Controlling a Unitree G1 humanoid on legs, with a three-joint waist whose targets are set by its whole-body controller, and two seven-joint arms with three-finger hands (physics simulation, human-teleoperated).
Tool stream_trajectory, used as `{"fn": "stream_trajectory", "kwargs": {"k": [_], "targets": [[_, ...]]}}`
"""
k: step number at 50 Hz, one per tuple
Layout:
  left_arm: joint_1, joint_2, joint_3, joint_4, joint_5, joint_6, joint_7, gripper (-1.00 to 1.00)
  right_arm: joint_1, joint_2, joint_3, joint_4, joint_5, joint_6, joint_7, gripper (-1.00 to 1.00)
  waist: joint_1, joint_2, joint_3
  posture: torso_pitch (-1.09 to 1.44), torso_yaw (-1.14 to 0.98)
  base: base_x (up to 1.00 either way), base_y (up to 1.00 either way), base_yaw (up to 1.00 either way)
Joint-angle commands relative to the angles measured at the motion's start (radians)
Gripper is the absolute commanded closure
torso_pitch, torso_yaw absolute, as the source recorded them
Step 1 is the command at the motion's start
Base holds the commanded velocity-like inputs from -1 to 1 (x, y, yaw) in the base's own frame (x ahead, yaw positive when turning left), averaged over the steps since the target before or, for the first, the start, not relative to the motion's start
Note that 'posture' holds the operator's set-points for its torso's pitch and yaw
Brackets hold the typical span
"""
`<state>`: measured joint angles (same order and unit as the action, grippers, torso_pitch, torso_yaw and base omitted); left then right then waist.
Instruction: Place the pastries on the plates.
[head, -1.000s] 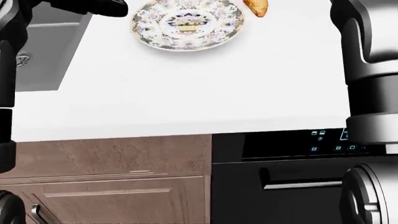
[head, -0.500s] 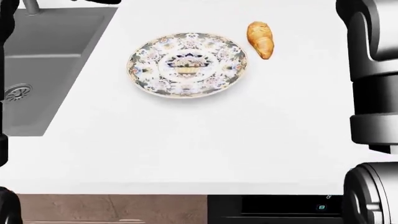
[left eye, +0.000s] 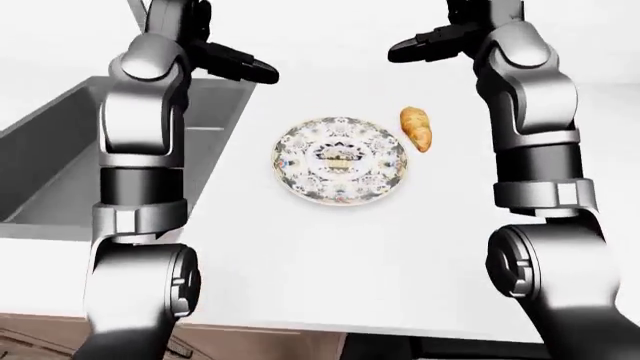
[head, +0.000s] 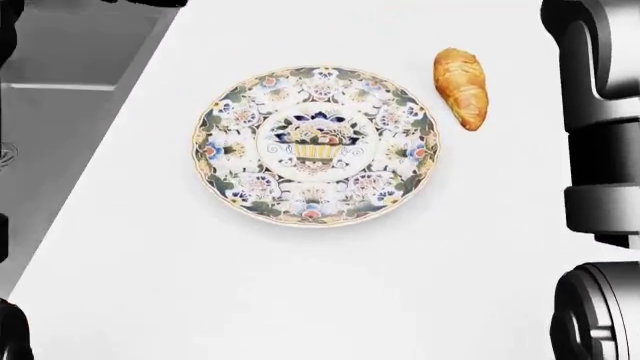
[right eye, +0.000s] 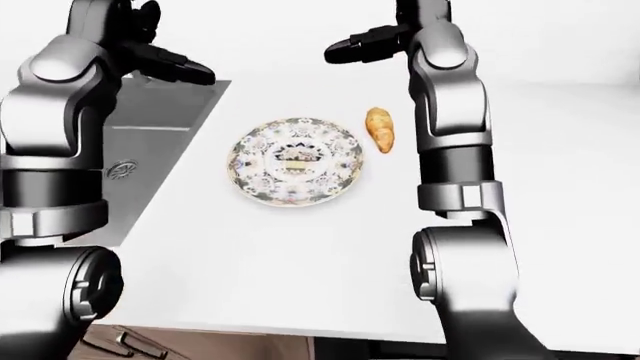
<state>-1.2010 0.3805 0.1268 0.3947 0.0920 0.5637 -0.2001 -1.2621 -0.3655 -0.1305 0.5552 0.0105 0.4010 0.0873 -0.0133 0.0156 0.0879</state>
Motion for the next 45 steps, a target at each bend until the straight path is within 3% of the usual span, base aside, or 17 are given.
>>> {"fn": "stream_trajectory", "kwargs": {"k": [1,3,6,8,11,12,15,16,17,18,19,21,33,42,45], "targets": [[-0.035,0.011,0.008,-0.032,0.003,-0.035,0.008,-1.0,-0.042,-0.009,-0.005,-0.036,0.0,-0.04,-0.001,-1.0,-0.002,0.02,-0.041,0.0,0.0,0.0,0.0,0.0],[-0.047,0.011,0.007,-0.009,0.005,-0.046,0.008,-1.0,-0.047,-0.009,-0.005,-0.024,-0.002,-0.047,0.0,-1.0,0.001,-0.001,-0.04,0.0,0.0,0.0,0.0,0.0],[-0.087,0.01,0.002,0.076,0.01,-0.096,0.011,-1.0,-0.067,-0.008,-0.006,0.013,-0.005,-0.059,-0.007,-1.0,0.017,-0.01,-0.071,0.0,0.0,0.0,0.0,0.0],[-0.092,0.008,0.0,0.1,0.012,-0.112,0.011,-1.0,-0.071,-0.012,-0.004,0.025,-0.009,-0.061,-0.005,-1.0,0.02,-0.025,-0.071,0.0,0.0,0.0,0.0,0.0],[-0.093,0.004,0.0,0.1,0.012,-0.113,0.011,-1.0,-0.066,-0.01,-0.011,0.023,-0.001,-0.05,-0.009,-1.0,0.022,-0.028,-0.072,0.0,0.0,0.0,0.0,0.0],[-0.095,0.005,0.001,0.102,0.012,-0.111,0.012,-1.0,-0.067,-0.01,-0.012,0.021,0.003,-0.047,-0.01,-1.0,0.019,-0.021,-0.102,0.0,0.0,0.11,0.0,0.0],[-0.093,0.004,0.0,0.093,0.013,-0.107,0.011,-1.0,-0.062,-0.013,-0.008,0.012,0.002,-0.044,-0.01,-1.0,0.02,-0.011,-0.086,0.0,0.0,0.19,0.0,0.0],[-0.091,0.003,-0.003,0.093,0.015,-0.109,0.01,-1.0,-0.059,-0.014,-0.009,0.011,-0.001,-0.045,-0.014,-1.0,0.023,-0.023,-0.056,0.0,0.0,0.0,0.0,0.0],[-0.092,0.002,-0.002,0.091,0.015,-0.108,0.01,-1.0,-0.063,-0.016,-0.01,0.011,0.0,-0.041,-0.016,-1.0,0.03,-0.037,-0.074,0.0,0.0,0.0,0.0,0.0],[-0.093,0.001,-0.002,0.093,0.015,-0.108,0.009,-1.0,-0.065,-0.017,-0.009,0.015,-0.002,-0.043,-0.017,-1.0,0.025,-0.042,-0.071,0.0,0.0,0.0,0.0,0.0],[-0.094,0.001,-0.005,0.105,0.019,-0.117,0.009,-1.0,-0.073,-0.019,-0.006,0.031,-0.007,-0.042,-0.017,-1.0,0.027,-0.03,-0.07,0.0,0.0,0.0,0.0,0.0],[-0.094,-0.003,-0.004,0.109,0.019,-0.122,0.01,-1.0,-0.108,-0.023,0.001,0.085,-0.022,-0.056,-0.02,-1.0,0.024,-0.03,-0.077,0.0,0.0,0.0,0.0,0.0],[-0.095,-0.009,-0.005,0.108,0.018,-0.123,0.006,-1.0,-0.328,-0.019,0.034,0.597,-0.165,-0.207,-0.114,-1.0,0.007,-0.02,-0.071,0.0,0.0,0.0,0.0,0.0],[-0.1,-0.005,-0.002,0.101,0.013,-0.117,0.005,-1.0,-0.306,-0.002,0.066,0.722,-0.326,-0.196,-0.18,-1.0,0.01,-0.021,-0.068,0.0,0.0,0.0,0.0,0.0],[-0.097,-0.006,-0.002,0.099,0.011,-0.117,0.006,-1.0,-0.285,0.003,0.047,0.742,-0.35,-0.186,-0.218,-1.0,0.013,-0.023,-0.07,0.0,0.0,0.0,0.0,0.0]]}}
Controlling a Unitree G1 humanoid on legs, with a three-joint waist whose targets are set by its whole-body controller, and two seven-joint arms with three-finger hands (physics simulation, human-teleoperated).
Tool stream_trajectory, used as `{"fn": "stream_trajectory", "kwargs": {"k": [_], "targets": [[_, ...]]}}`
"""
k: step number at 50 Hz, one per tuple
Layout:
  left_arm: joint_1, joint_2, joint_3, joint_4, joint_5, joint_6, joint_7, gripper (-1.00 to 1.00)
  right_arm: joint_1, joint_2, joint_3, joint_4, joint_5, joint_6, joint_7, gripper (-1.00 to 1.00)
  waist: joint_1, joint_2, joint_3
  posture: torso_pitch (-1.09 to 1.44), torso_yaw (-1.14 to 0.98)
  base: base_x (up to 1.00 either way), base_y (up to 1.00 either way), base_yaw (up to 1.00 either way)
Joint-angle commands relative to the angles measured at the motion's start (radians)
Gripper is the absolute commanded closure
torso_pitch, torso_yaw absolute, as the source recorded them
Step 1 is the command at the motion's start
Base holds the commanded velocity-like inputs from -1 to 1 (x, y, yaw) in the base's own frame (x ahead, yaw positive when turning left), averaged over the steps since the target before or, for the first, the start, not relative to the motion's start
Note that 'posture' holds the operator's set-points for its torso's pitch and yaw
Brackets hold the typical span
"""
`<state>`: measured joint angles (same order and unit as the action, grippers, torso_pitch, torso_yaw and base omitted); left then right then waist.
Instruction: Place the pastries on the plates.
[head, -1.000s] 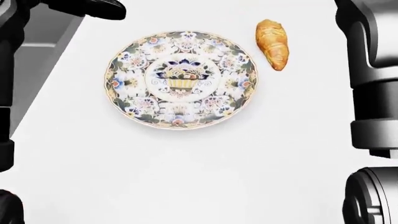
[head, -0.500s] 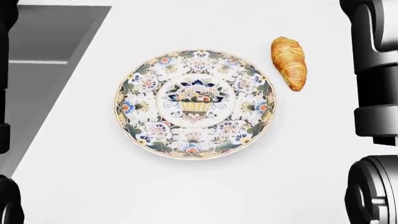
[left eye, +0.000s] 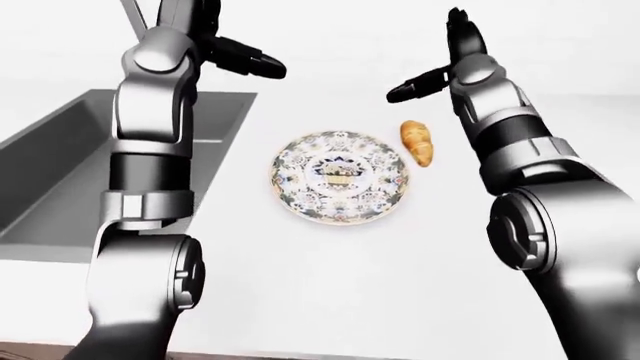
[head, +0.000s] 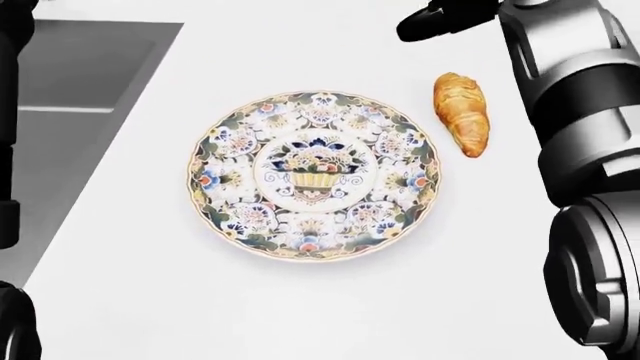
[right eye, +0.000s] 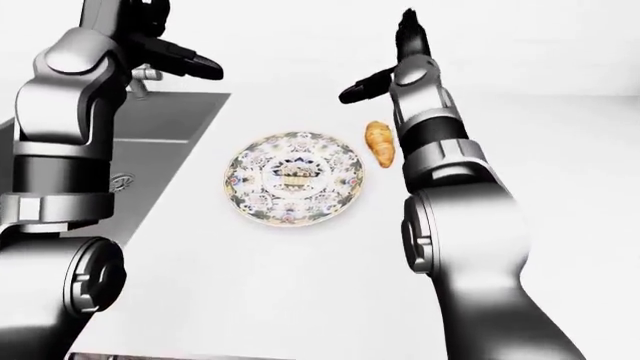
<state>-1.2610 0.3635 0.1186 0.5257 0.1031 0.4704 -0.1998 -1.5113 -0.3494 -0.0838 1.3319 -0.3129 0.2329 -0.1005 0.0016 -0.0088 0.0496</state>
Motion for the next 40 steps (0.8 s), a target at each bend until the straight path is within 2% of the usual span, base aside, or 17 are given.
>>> {"fn": "stream_trajectory", "kwargs": {"k": [1,9,16,22,35,40], "targets": [[-0.039,0.012,0.009,-0.031,-0.002,-0.021,0.007,-1.0,-0.027,-0.012,-0.009,-0.026,-0.031,-0.004,-0.038,-1.0,-0.001,0.002,-0.032,0.0,0.0,0.0,0.0,0.0],[-0.032,0.021,0.015,-0.058,-0.019,0.001,0.011,-1.0,0.044,-0.018,-0.037,-0.001,-0.1,0.033,-0.127,-1.0,0.004,0.001,-0.035,0.0,0.0,0.0,0.0,0.0],[-0.032,0.024,0.013,-0.061,-0.022,0.005,0.011,-1.0,0.036,-0.012,-0.08,0.001,-0.086,0.089,-0.19,-1.0,0.005,0.002,-0.036,0.0,0.0,0.0,0.0,0.0],[-0.038,0.027,0.014,-0.059,-0.024,0.008,0.009,-1.0,0.037,-0.005,-0.084,0.006,-0.085,0.123,-0.199,-1.0,0.005,0.0,-0.037,0.0,0.0,0.0,0.0,0.0],[-0.027,0.031,0.011,-0.094,-0.03,0.007,-0.025,-1.0,0.038,-0.006,-0.117,0.014,-0.064,0.12,-0.25,-1.0,0.008,-0.002,-0.036,0.01,0.0,0.0,0.0,0.0],[-0.033,0.031,0.014,-0.093,-0.03,0.007,-0.027,-1.0,0.028,-0.008,-0.14,0.015,-0.039,0.121,-0.306,-1.0,0.009,-0.002,-0.032,0.02,0.0,0.0,0.0,0.0]]}}
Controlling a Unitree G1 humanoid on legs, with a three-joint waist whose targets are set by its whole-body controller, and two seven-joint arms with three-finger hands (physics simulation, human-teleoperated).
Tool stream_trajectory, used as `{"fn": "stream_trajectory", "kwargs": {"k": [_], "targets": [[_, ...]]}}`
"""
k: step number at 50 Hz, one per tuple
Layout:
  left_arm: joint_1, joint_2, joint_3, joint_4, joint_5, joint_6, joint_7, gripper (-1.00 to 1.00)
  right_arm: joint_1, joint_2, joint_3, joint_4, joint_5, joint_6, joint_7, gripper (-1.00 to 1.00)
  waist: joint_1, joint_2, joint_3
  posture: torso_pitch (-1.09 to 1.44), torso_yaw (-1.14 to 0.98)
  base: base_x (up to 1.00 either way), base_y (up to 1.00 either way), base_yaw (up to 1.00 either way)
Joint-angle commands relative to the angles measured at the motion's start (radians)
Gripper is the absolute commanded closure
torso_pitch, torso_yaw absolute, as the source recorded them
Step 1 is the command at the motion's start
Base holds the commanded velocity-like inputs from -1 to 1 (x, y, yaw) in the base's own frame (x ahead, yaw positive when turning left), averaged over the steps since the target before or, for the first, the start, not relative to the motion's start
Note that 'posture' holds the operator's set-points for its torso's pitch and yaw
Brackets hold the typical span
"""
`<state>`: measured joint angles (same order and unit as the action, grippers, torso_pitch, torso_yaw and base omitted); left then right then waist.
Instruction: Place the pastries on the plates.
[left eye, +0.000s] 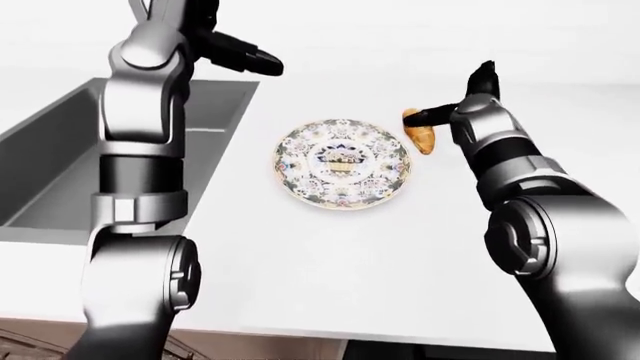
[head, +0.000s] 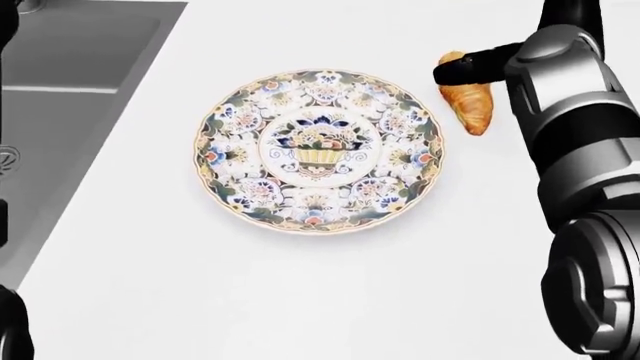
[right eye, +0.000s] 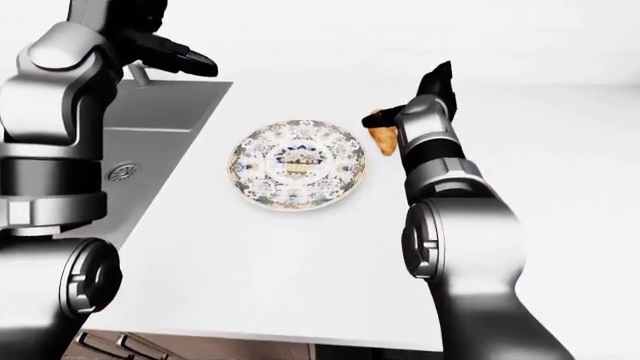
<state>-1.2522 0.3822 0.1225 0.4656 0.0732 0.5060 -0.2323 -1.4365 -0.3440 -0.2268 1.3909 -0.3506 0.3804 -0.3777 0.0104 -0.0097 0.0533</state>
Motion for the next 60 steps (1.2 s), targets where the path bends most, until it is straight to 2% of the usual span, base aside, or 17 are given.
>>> {"fn": "stream_trajectory", "kwargs": {"k": [1,20,27,35,48,60], "targets": [[-0.042,0.013,0.008,-0.032,0.001,-0.029,0.003,-1.0,-0.05,-0.012,0.001,-0.043,0.003,-0.027,-0.034,-1.0,0.001,-0.001,-0.035,0.02,0.0,0.0,0.0,0.0],[-0.034,0.028,0.013,-0.076,-0.006,-0.015,-0.02,-1.0,-0.066,0.009,0.019,-0.035,-0.04,0.037,-0.007,-1.0,0.0,-0.001,-0.018,0.05,0.0,0.0,0.0,0.0],[-0.126,0.052,0.002,-0.006,0.014,-0.025,-0.054,-1.0,-0.055,0.008,0.016,-0.035,-0.053,0.043,-0.007,-1.0,0.001,-0.003,-0.008,0.06,0.0,0.0,0.0,0.0],[-0.229,0.05,-0.006,0.162,0.042,-0.112,-0.072,-1.0,-0.05,0.01,0.015,-0.034,-0.059,0.047,-0.002,-1.0,0.003,-0.006,0.005,0.08,0.0,0.0,0.0,0.0],[-0.237,0.046,-0.005,0.166,0.057,-0.122,-0.094,-1.0,-0.054,0.012,0.023,-0.032,-0.085,0.063,0.013,-1.0,0.0,-0.006,0.026,0.11,0.0,0.0,0.0,0.0],[-0.252,0.048,-0.003,0.152,0.065,-0.106,-0.108,-1.0,-0.062,0.017,0.024,-0.032,-0.103,0.06,0.015,-1.0,-0.001,-0.005,0.053,0.16,0.0,0.0,0.0,0.0]]}}
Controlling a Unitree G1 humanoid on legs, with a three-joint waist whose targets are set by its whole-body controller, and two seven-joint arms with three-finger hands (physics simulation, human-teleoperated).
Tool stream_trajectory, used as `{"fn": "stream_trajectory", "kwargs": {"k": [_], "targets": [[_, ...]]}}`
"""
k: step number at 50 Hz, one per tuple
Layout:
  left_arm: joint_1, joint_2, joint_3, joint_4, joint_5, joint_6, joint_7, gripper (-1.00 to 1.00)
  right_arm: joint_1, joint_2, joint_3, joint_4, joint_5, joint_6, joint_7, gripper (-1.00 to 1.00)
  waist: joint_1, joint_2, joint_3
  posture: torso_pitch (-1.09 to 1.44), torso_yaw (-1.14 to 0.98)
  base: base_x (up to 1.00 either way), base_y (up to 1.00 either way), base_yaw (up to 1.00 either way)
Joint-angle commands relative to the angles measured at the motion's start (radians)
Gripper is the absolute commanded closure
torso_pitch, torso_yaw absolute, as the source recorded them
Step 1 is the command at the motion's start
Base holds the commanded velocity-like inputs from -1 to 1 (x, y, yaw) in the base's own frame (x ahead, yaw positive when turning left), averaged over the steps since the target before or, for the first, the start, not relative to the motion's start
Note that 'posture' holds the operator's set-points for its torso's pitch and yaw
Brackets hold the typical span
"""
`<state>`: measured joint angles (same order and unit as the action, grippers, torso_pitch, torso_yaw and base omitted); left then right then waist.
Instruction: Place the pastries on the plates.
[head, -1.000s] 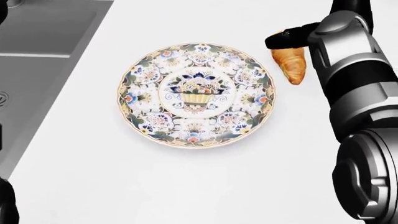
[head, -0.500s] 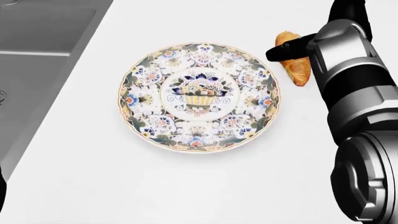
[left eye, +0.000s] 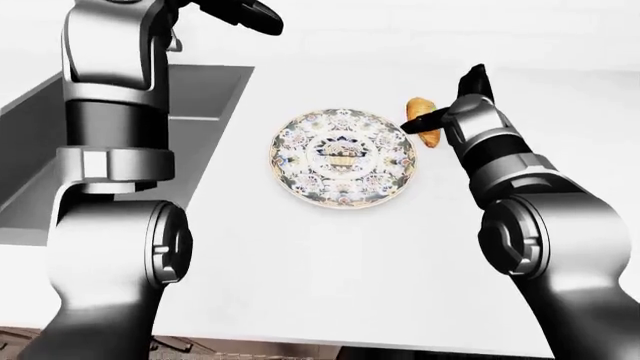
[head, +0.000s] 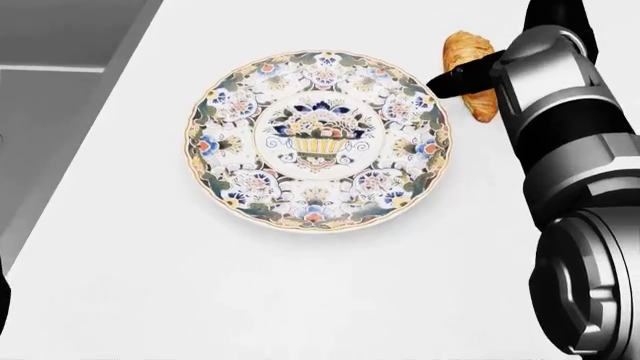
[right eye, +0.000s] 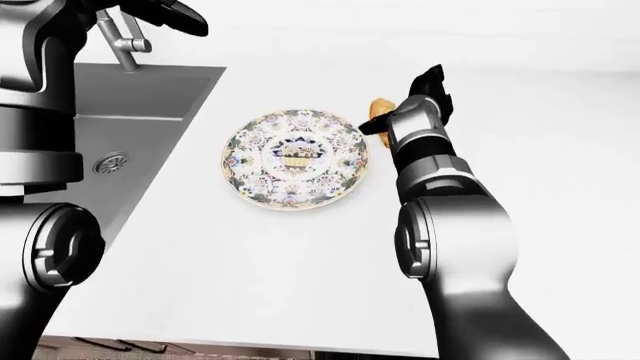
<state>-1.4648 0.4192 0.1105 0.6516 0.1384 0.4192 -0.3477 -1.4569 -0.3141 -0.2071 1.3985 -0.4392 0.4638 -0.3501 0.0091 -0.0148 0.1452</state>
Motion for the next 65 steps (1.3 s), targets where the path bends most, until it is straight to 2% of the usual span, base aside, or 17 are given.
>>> {"fn": "stream_trajectory", "kwargs": {"k": [1,8,10,11,20,25,28,30,41,48,52,61,65], "targets": [[-0.037,0.011,0.008,-0.037,0.001,-0.019,0.006,-1.0,-0.042,-0.013,0.005,-0.04,-0.017,-0.024,-0.013,-1.0,0.0,0.0,-0.036,0.17,0.0,0.0,0.0,0.0],[-0.042,0.015,0.01,-0.045,0.003,-0.013,0.005,-1.0,-0.043,-0.011,0.002,-0.04,-0.019,-0.025,-0.015,-0.98,-0.001,0.001,-0.023,0.19,0.0,0.0,0.0,0.0],[-0.044,0.014,0.011,-0.043,0.003,-0.016,0.006,-1.0,-0.046,-0.012,0.003,-0.04,-0.021,-0.024,-0.011,-0.59,-0.001,0.001,-0.021,0.19,0.0,0.0,0.0,0.0],[-0.046,0.014,0.011,-0.041,0.002,-0.016,0.006,-1.0,-0.046,-0.012,0.004,-0.04,-0.022,-0.025,-0.01,-0.48,-0.001,0.0,-0.02,0.19,0.0,0.0,0.0,0.0],[-0.053,0.022,0.013,-0.048,0.0,-0.013,0.005,-1.0,-0.047,-0.012,0.013,-0.039,-0.04,-0.022,0.005,0.08,-0.002,0.0,-0.017,0.19,0.0,0.0,0.0,0.0],[-0.056,0.031,0.016,-0.061,0.001,-0.006,0.004,-1.0,-0.047,-0.014,0.01,-0.04,-0.042,-0.021,0.003,0.61,-0.003,0.0,-0.018,0.19,0.0,0.0,0.0,0.0],[-0.05,0.034,0.016,-0.069,0.002,-0.006,0.004,-1.0,-0.045,-0.013,0.011,-0.04,-0.045,-0.021,0.006,0.72,-0.003,0.0,-0.018,0.19,0.0,0.0,0.0,0.0],[-0.046,0.037,0.019,-0.079,0.0,0.0,0.004,-1.0,-0.042,-0.013,0.01,-0.04,-0.045,-0.024,0.004,0.98,-0.003,0.0,-0.018,0.19,0.0,0.0,0.0,0.0],[-0.007,0.053,0.031,-0.169,-0.015,0.06,0.01,-1.0,-0.054,-0.035,-0.009,-0.046,-0.009,-0.063,-0.016,1.0,-0.003,0.003,-0.017,0.19,0.0,0.0,0.0,0.0],[0.003,0.057,0.025,-0.194,-0.01,0.081,0.011,-1.0,-0.076,-0.05,0.007,-0.05,-0.007,-0.112,-0.02,1.0,-0.004,0.004,-0.013,0.19,0.0,0.0,0.0,0.0],[-0.001,0.054,0.024,-0.18,-0.006,0.071,0.013,-1.0,-0.093,-0.062,0.036,-0.052,-0.03,-0.145,0.03,1.0,-0.004,0.004,-0.012,0.19,0.0,0.0,0.0,0.0],[-0.005,0.047,0.022,-0.17,-0.002,0.067,0.014,-1.0,-0.14,-0.077,0.054,-0.06,-0.052,-0.18,0.157,1.0,-0.008,0.004,-0.011,0.18,0.0,0.0,0.0,0.0],[-0.005,0.046,0.022,-0.176,-0.003,0.075,0.013,-1.0,-0.171,-0.077,0.064,-0.065,-0.06,-0.195,0.222,1.0,-0.009,0.005,-0.023,0.15,0.0,0.0,0.0,0.0]]}}
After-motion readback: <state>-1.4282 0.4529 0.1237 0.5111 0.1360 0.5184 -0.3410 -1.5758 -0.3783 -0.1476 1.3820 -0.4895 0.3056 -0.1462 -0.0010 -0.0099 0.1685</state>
